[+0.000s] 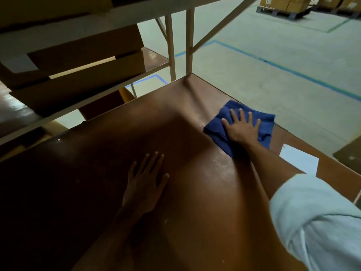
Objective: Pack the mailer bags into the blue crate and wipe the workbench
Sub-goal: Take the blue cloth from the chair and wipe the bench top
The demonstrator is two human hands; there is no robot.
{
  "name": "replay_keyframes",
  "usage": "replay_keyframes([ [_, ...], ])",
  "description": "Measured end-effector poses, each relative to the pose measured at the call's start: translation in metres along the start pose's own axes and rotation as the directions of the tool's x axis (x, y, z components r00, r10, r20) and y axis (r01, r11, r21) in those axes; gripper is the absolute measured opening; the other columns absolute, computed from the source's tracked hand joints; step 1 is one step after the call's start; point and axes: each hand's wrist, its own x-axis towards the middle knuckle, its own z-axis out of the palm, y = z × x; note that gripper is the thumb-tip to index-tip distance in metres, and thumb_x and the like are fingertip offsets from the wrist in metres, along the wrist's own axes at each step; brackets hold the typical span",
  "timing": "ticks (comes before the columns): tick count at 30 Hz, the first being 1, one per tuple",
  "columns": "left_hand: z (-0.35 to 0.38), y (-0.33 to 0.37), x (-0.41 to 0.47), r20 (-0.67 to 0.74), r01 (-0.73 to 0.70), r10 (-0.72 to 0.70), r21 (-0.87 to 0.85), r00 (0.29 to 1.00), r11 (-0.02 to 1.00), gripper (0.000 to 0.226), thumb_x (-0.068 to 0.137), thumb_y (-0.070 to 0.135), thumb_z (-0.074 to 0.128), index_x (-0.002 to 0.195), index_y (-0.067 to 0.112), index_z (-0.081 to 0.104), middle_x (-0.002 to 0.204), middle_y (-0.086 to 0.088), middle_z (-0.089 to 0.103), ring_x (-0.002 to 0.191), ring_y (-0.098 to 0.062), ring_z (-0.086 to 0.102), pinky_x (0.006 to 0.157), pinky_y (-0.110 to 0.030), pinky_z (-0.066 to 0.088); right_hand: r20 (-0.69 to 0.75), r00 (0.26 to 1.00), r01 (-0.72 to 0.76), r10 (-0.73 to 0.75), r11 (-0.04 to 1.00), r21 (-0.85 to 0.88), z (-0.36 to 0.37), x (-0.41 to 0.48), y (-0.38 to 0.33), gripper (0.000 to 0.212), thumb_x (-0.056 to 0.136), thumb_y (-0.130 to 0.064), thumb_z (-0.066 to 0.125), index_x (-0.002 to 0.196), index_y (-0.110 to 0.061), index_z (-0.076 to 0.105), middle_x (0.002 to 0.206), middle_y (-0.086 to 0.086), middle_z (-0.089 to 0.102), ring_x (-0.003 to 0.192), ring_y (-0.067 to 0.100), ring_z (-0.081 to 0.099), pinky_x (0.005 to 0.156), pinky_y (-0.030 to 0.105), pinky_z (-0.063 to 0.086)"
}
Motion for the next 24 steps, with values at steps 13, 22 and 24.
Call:
replay_keyframes([
  [13,-0.001,0.000,-0.001,-0.020,-0.006,0.006,0.007,1.000,1.000,0.071,0.096,0.067,0.011,0.162,0.040,0.012,0.169,0.015,0.007,0.156,-0.009,0.002,0.124,-0.046,0.006,-0.071,0.997,-0.020,0.018,0.999,-0.025,-0.001,-0.076,0.046,0.081,0.092,-0.080,0.007,0.160,-0.036,-0.002,0.168,-0.005,-0.009,0.155,0.028,-0.010,0.119,0.059,-0.011],
  [22,-0.003,0.003,-0.003,0.006,-0.027,0.027,0.012,1.000,1.000,0.066,0.102,0.060,0.019,0.163,0.034,0.010,0.171,0.009,0.007,0.157,-0.015,0.002,0.125,-0.050,0.007,-0.112,0.930,-0.350,0.351,0.936,0.028,-0.004,-0.184,0.104,0.084,0.092,-0.080,0.008,0.160,-0.032,-0.002,0.168,-0.001,-0.008,0.154,0.032,-0.009,0.119,0.064,-0.010],
  [24,-0.003,0.002,-0.002,0.021,-0.035,0.035,0.004,0.999,0.999,0.066,0.103,0.058,0.022,0.163,0.033,0.010,0.171,0.008,0.006,0.157,-0.016,0.002,0.125,-0.050,0.006,-0.064,0.998,0.007,-0.012,0.997,-0.078,0.000,-0.214,0.091,0.081,0.092,-0.080,0.007,0.159,-0.038,-0.005,0.167,-0.005,-0.012,0.155,0.024,-0.011,0.120,0.058,-0.011],
])
